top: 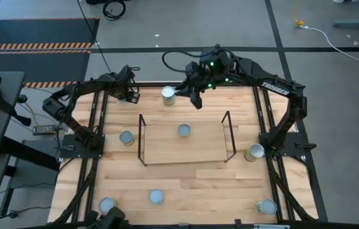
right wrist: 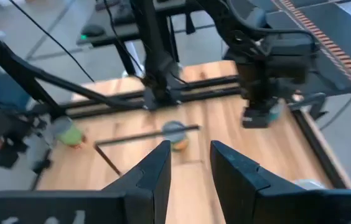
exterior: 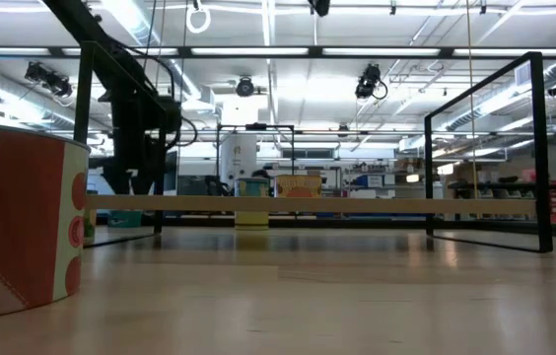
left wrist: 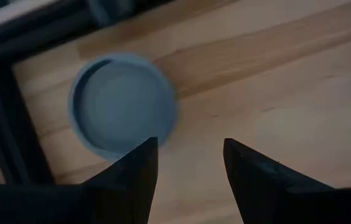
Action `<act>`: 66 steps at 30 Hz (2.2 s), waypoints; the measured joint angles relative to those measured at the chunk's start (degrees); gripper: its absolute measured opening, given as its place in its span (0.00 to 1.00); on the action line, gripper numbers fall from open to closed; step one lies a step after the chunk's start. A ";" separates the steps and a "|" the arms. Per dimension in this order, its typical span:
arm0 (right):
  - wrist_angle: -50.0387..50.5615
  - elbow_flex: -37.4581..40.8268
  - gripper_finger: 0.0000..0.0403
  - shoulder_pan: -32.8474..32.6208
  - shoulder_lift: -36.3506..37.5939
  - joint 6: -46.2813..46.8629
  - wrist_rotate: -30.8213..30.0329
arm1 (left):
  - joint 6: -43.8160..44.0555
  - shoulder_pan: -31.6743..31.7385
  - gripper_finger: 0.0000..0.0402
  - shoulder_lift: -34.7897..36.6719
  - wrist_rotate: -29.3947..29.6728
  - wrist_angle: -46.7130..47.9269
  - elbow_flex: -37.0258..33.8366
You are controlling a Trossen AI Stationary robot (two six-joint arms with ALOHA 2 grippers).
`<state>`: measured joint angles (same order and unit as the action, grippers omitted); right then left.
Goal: Pick and place cans onto a shelf
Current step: Put the canned tuna on the shelf
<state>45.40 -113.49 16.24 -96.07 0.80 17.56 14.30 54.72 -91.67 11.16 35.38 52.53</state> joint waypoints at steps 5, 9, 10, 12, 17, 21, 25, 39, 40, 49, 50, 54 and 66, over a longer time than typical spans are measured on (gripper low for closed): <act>3.78 0.00 0.30 3.21 2.30 -6.43 1.14 | -3.02 0.39 0.47 -2.71 1.02 -2.62 -0.02; 7.37 0.00 0.30 5.17 4.54 -9.40 1.14 | -4.48 -0.20 0.47 -3.26 1.98 -6.02 -0.02; 8.00 0.00 0.30 5.61 5.14 -9.98 1.14 | -4.49 -0.33 0.47 -3.27 2.39 -6.50 -0.02; 9.13 0.00 0.30 6.51 6.34 -11.38 1.16 | -4.81 -0.44 0.47 -3.24 3.61 -7.36 0.03; 11.14 0.00 0.30 8.62 8.68 -13.42 1.14 | -1.81 -0.50 0.45 -3.42 6.73 -5.24 0.03; 12.96 0.00 0.29 10.11 10.66 -15.59 1.16 | 2.21 -0.58 0.40 -4.20 7.13 -3.86 0.09; 13.85 0.00 0.29 11.68 12.15 -17.42 1.14 | 5.43 -1.24 0.32 -5.57 7.27 -4.40 0.27; 14.41 0.00 0.29 13.50 16.79 -17.51 0.01 | 0.31 -2.95 0.02 -7.00 6.98 -2.12 2.18; 13.44 0.00 0.29 13.50 16.72 -17.51 0.02 | 0.39 -3.29 0.02 -7.12 6.24 0.51 3.44; 5.87 0.02 0.29 13.51 14.03 -19.24 -0.08 | -4.00 -12.17 0.02 -4.70 5.97 16.94 22.81; 5.15 0.02 0.29 13.52 13.91 -19.67 -0.11 | -4.77 -13.65 0.02 -3.93 5.70 18.25 25.09; 4.70 0.02 0.29 13.52 13.70 -21.44 -0.13 | -9.35 -20.61 0.02 -1.38 3.01 20.35 31.64; 12.14 0.02 0.27 10.06 13.72 -11.39 0.09 | -20.54 -44.67 0.02 2.09 -8.35 19.37 34.94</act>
<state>57.54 -113.47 26.29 -82.35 -10.59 17.65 -6.23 10.04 -89.58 2.81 54.74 87.46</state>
